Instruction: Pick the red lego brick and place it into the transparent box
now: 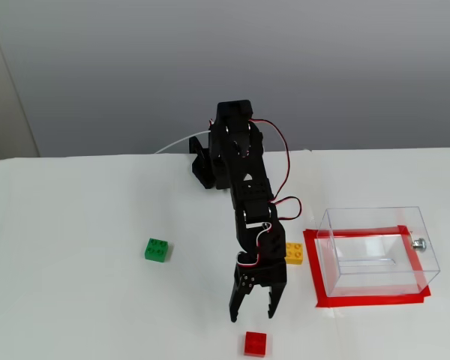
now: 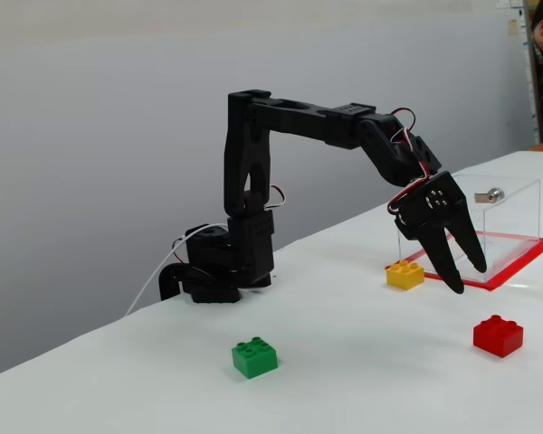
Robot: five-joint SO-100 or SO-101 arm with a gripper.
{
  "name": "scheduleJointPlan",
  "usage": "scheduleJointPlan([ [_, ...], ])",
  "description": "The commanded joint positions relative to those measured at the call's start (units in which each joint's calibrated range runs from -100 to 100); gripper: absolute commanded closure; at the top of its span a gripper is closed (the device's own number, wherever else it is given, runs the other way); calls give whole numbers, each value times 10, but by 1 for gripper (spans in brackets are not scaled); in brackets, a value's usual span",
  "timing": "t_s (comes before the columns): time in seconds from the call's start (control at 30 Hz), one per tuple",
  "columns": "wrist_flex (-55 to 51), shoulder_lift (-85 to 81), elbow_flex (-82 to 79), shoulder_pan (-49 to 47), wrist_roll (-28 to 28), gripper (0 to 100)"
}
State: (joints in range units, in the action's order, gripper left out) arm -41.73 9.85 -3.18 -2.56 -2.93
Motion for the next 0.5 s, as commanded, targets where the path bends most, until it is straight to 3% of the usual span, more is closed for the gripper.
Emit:
scheduleJointPlan([
  [0.0,18,-1,25,2,-3,68],
  [0.47,47,86,89,0,-3,69],
])
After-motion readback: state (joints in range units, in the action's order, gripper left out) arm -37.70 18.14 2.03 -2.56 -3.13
